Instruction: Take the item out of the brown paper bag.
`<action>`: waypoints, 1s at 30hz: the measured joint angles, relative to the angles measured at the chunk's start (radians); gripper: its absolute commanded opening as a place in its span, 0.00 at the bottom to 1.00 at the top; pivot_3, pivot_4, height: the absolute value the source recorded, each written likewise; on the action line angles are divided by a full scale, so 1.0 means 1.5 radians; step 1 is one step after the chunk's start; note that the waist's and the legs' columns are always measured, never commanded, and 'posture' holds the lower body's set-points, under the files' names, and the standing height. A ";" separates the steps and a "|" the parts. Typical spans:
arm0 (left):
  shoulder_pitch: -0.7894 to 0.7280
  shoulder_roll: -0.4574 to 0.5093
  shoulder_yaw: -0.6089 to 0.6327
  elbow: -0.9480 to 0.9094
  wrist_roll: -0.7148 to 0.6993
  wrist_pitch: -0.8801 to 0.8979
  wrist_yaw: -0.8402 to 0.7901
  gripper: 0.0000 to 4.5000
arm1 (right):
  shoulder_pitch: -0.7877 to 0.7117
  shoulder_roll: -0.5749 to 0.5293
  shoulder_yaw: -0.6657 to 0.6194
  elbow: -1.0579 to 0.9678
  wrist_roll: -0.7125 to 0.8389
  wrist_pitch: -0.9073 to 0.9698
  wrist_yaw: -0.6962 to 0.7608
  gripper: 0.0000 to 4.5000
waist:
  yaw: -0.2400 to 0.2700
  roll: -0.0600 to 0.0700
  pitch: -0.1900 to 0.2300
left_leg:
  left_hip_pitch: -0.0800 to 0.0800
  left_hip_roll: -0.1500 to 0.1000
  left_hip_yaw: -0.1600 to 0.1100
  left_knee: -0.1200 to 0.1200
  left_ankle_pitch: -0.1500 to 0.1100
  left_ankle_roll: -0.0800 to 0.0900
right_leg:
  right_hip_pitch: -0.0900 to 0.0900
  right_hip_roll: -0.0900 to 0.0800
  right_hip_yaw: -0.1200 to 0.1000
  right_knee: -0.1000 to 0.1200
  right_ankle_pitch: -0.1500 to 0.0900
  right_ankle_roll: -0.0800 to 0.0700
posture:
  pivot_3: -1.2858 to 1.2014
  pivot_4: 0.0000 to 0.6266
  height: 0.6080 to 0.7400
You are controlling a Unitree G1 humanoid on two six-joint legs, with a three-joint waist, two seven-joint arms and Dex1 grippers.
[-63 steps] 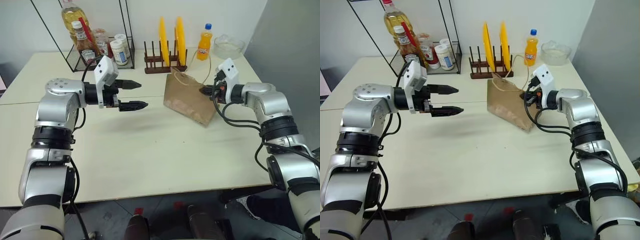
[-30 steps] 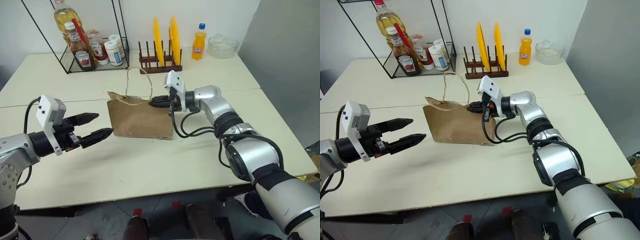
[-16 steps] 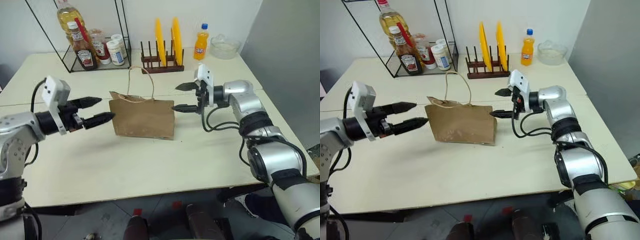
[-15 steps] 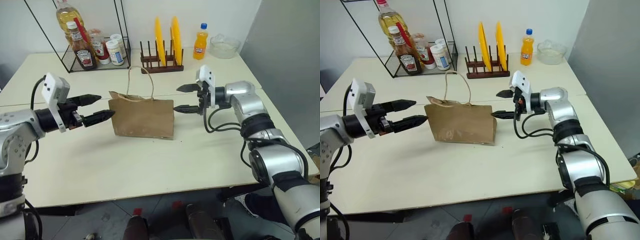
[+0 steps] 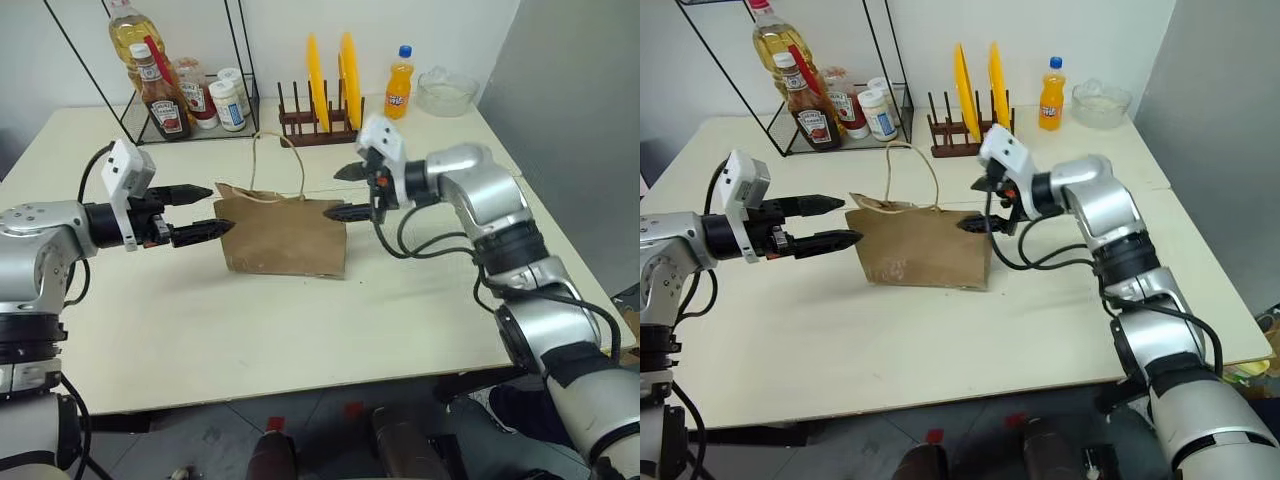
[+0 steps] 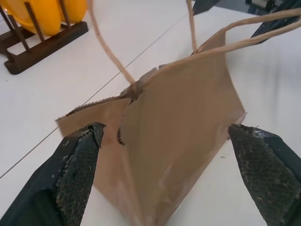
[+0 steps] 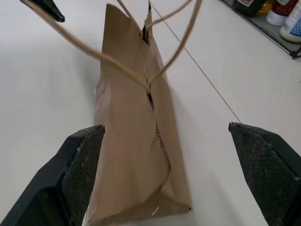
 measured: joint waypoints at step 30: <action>0.188 0.008 0.149 -0.162 -0.071 0.075 0.082 1.00 | -0.093 0.129 -0.019 0.361 -0.079 -0.303 -0.014 0.01 | 0.002 -0.002 0.002 | -0.001 0.000 -0.005 0.000 0.000 0.000 | 0.000 0.000 -0.007 0.004 -0.001 -0.002 | 0.52 0.24 1.00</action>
